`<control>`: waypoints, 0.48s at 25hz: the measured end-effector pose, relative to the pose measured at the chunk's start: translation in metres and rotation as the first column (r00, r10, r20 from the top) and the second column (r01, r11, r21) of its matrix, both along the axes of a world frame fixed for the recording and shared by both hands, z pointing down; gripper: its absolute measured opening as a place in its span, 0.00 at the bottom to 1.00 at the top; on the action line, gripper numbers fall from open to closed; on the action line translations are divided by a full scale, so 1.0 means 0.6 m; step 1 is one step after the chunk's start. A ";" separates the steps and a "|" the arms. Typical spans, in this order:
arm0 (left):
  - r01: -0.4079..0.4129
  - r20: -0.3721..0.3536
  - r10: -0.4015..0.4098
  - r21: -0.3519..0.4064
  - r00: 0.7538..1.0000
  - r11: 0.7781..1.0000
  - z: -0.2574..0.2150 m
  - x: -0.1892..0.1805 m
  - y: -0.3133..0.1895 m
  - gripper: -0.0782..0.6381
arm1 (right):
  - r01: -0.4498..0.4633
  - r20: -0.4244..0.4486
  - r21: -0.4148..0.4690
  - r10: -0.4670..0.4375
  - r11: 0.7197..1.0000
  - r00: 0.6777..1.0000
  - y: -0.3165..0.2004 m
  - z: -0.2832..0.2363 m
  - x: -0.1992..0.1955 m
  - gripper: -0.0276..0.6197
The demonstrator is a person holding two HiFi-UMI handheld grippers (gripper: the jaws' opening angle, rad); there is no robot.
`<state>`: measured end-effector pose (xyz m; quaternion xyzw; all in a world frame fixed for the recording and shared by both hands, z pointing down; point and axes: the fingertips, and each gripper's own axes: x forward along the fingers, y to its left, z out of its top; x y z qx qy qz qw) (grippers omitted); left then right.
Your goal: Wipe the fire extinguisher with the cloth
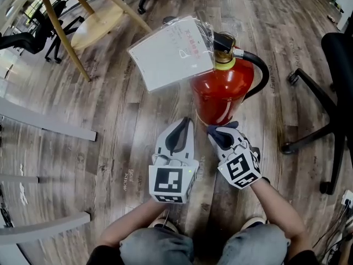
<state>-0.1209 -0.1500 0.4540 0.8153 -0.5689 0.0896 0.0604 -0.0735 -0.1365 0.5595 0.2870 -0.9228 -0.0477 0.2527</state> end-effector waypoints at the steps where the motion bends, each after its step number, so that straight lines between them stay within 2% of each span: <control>1: 0.005 -0.005 -0.005 -0.005 1.000 1.000 0.001 -0.002 -0.001 0.12 | -0.005 0.013 -0.002 0.005 1.000 1.000 0.000 -0.004 0.007 0.09; 4: 0.007 -0.012 -0.007 0.004 1.000 1.000 -0.003 0.000 -0.002 0.12 | -0.048 0.071 0.042 0.045 0.998 0.996 -0.004 -0.039 0.042 0.09; 6: 0.000 -0.011 0.001 0.009 1.000 1.000 -0.004 0.005 -0.002 0.12 | -0.115 0.160 0.106 0.098 0.988 0.982 -0.015 -0.090 0.070 0.09; 7: -0.004 -0.011 0.004 0.008 1.000 1.000 -0.003 0.008 -0.003 0.12 | -0.163 0.223 0.138 0.130 0.977 0.966 -0.024 -0.123 0.085 0.09; 10: -0.012 -0.009 0.012 0.003 1.000 1.000 0.002 0.017 -0.006 0.12 | -0.314 0.401 0.207 0.212 0.927 0.891 -0.054 -0.250 0.134 0.09; 12: -0.013 -0.006 0.013 0.003 1.000 1.000 0.003 0.019 -0.007 0.12 | -0.329 0.453 0.331 0.157 0.884 0.877 -0.059 -0.363 0.151 0.09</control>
